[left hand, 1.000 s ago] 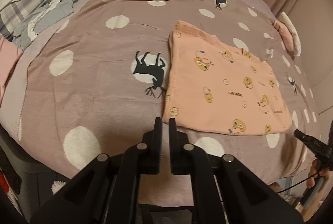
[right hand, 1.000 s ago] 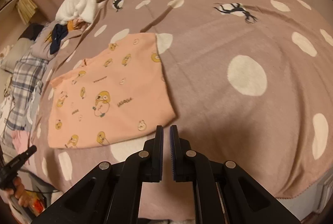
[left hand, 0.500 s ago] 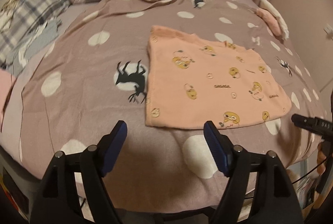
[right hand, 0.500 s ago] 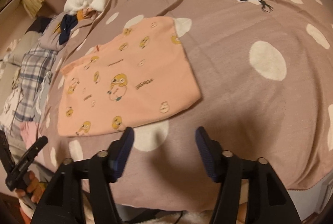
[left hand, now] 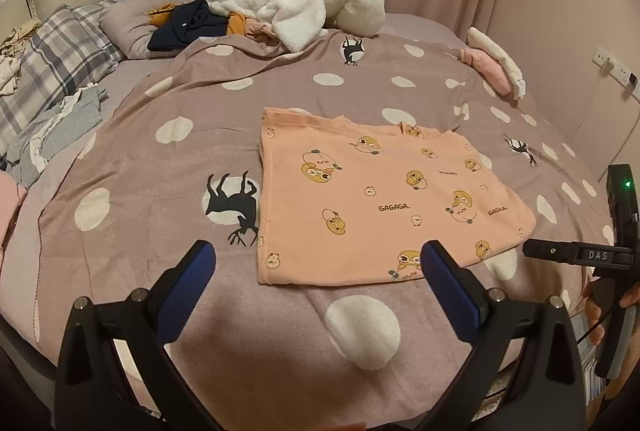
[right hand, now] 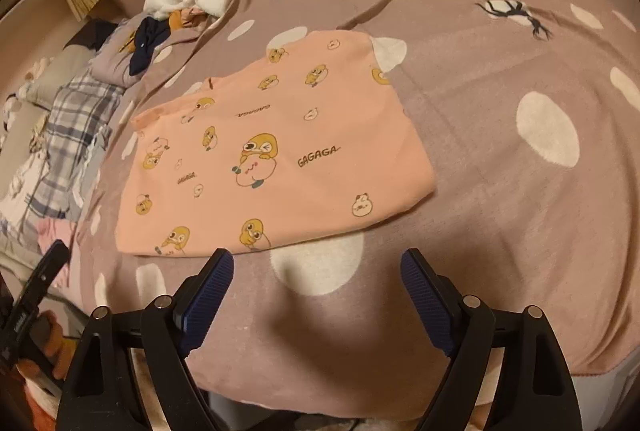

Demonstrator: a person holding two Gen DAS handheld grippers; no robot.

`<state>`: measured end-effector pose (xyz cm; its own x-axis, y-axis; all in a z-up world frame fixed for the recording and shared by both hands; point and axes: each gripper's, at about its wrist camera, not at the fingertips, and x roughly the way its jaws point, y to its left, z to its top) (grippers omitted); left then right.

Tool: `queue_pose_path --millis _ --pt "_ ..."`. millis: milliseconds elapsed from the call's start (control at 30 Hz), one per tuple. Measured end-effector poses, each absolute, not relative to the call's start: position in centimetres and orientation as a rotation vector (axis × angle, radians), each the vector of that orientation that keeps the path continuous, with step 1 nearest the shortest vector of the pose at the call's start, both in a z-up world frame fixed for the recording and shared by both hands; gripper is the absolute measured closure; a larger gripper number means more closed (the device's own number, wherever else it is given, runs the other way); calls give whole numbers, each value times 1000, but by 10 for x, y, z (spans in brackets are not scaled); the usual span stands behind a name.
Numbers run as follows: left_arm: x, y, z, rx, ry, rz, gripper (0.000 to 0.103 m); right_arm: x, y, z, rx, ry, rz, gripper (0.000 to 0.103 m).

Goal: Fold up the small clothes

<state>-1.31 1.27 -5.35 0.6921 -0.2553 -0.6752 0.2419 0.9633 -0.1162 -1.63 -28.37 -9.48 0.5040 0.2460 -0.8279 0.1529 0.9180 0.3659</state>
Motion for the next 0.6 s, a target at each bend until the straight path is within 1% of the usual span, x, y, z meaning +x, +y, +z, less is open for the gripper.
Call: queue_pose_path --millis 67,367,433,500,567,600 --pt "-13 13 -53 -17 754 -275 1 -15 -284 -97 439 1053 55 15" --pt "-22 12 -56 1 733 -252 1 -17 -285 -109 546 1063 58 15" --pt "-26 13 -54 6 723 -205 1 -19 -286 -111 614 1068 30 14" --pt "-32 18 -50 -41 688 -156 1 -31 -288 -112 691 1021 -26 14" --pt "-41 28 -48 -110 663 -113 1 -46 -293 -115 797 934 -40 10" --pt "-46 35 -48 -170 655 -91 1 -50 -294 -117 845 906 -28 9"
